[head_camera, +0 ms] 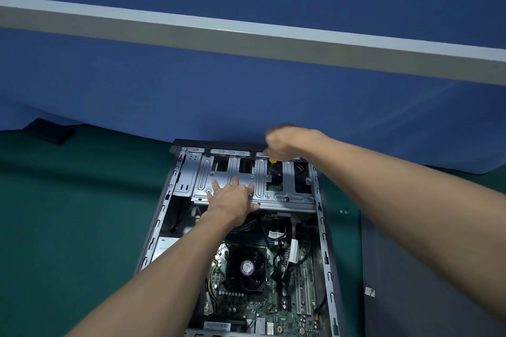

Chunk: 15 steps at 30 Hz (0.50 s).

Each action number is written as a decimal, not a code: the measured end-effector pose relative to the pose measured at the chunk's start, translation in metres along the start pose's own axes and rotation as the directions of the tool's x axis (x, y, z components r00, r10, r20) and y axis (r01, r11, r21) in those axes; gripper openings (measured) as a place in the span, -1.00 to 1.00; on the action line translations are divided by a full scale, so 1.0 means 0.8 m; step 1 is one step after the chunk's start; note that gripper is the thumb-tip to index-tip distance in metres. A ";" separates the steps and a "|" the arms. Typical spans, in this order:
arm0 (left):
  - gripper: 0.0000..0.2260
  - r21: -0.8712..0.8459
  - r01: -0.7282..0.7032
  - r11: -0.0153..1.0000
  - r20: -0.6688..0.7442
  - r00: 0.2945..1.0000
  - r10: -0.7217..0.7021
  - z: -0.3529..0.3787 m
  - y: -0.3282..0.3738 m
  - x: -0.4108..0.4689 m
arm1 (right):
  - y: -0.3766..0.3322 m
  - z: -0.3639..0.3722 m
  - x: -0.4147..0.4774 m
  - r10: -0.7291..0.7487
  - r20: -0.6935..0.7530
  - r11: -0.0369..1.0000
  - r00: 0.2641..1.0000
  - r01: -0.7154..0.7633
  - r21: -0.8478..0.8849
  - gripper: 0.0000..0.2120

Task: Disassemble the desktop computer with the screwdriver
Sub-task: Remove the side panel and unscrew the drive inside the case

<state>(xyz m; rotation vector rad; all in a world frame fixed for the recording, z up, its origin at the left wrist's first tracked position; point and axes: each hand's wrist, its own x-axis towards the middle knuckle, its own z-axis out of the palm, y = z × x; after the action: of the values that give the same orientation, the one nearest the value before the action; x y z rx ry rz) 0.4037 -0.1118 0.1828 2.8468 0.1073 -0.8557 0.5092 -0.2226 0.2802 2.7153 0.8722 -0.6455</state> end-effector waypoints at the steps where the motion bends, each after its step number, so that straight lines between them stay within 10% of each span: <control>1: -0.49 0.003 0.000 1.000 -0.001 1.000 0.000 0.000 0.000 0.000 | 0.000 0.001 0.002 -0.007 0.001 1.000 1.000 0.007 -0.005 -0.71; 15: -0.52 -0.049 0.028 0.998 -0.014 1.000 -0.028 0.002 0.001 0.000 | 0.007 -0.011 0.004 -0.288 0.085 0.951 0.954 0.296 -0.093 -0.73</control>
<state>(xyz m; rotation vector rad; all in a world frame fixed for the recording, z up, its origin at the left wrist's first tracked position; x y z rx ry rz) 0.4030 -0.1125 0.1820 2.8126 0.1678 -0.8266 0.5179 -0.2226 0.2868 2.4761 1.2668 -0.7236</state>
